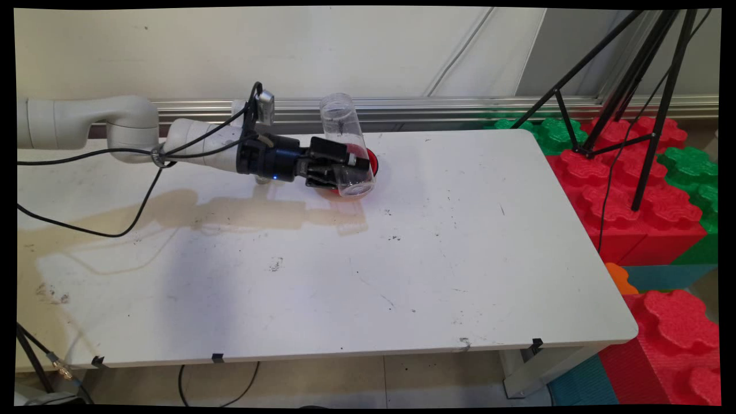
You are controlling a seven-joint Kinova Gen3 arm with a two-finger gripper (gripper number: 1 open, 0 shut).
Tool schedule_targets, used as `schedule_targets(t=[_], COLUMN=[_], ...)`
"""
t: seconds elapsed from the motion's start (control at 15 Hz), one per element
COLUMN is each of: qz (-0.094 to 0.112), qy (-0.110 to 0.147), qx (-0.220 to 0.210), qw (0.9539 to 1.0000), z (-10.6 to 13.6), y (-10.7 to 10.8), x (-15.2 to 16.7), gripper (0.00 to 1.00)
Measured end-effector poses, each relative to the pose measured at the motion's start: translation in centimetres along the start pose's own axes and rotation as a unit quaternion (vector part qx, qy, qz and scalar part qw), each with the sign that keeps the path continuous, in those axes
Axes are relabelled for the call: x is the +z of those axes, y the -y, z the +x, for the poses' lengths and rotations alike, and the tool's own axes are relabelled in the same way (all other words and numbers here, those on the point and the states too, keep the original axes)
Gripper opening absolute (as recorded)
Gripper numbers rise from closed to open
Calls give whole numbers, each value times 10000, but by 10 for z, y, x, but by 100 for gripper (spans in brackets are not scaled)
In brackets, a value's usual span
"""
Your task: Pour the black seasoning powder in the red bowl
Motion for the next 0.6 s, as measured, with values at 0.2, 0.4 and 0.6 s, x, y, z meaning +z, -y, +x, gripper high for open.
schedule_targets(t=[0.2, 0.4, 0.6], qz=[78, 147, 194], qy=[74, 154, 215], qx=[650, 1304, 1847], qw=[9978, 9912, 9824], z=[0, -2, -5], y=[-5, -11, -16], x=[-4, -8, -12], gripper=[0, 0, 0])
